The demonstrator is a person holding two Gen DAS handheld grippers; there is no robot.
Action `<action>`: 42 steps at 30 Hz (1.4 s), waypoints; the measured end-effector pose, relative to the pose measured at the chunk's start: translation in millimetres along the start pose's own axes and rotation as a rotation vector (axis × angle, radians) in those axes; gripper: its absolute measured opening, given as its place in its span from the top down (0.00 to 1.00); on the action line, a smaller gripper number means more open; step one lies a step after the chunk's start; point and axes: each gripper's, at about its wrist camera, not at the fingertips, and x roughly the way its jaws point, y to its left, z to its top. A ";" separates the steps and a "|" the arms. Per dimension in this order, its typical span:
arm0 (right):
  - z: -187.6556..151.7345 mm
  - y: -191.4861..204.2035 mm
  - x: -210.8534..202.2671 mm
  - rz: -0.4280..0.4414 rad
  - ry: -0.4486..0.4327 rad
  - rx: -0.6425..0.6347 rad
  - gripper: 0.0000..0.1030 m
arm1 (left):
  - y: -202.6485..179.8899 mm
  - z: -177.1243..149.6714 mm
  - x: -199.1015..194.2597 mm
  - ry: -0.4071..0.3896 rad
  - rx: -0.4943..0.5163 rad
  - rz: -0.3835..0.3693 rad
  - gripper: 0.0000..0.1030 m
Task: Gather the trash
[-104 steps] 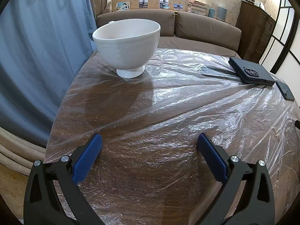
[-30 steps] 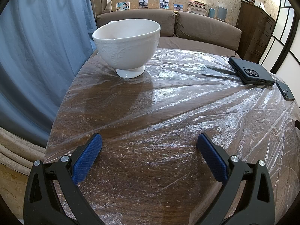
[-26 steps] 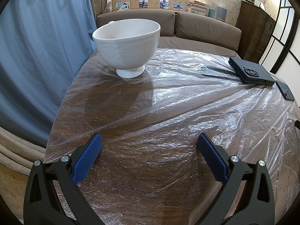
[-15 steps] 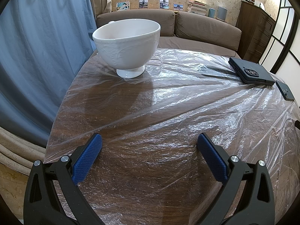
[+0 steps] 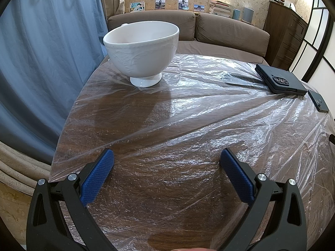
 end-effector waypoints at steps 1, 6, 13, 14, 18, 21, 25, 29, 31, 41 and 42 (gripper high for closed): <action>0.0 -0.1 -0.1 0.000 0.000 0.000 0.04 | 0.1 0.0 -0.1 0.000 0.000 0.000 0.01; 0.1 0.0 0.1 0.000 0.000 0.000 0.04 | 0.1 0.0 0.0 0.000 0.000 0.000 0.01; -0.4 3.6 -1.8 0.003 -0.001 -0.004 0.04 | 0.0 -0.1 0.2 0.000 0.000 0.000 0.01; -0.3 2.3 -1.2 0.003 -0.001 -0.003 0.04 | 0.0 -0.1 0.1 0.000 0.000 0.000 0.01; -0.2 2.0 -1.1 0.003 -0.001 -0.003 0.04 | 0.0 -0.1 0.4 0.000 0.000 0.000 0.01; -0.4 3.3 -1.6 0.003 -0.001 -0.003 0.04 | -0.1 -0.1 0.5 0.000 0.000 0.000 0.01; -0.2 1.9 -1.2 0.003 -0.001 -0.004 0.04 | 0.1 -0.6 0.0 0.000 -0.001 0.001 0.01; -0.2 2.7 -1.4 0.003 -0.001 -0.004 0.04 | 0.1 -1.1 -0.9 0.000 -0.001 0.001 0.01; -0.1 2.0 -1.3 0.003 -0.001 -0.004 0.04 | 0.1 -1.1 -0.8 0.000 -0.001 0.001 0.01; 0.0 2.2 -1.3 0.003 -0.001 -0.004 0.04 | 0.2 -1.3 -0.9 0.000 -0.001 0.001 0.01; -0.2 3.2 -1.7 0.003 -0.001 -0.004 0.04 | 0.1 -1.1 -0.9 0.000 -0.001 0.001 0.01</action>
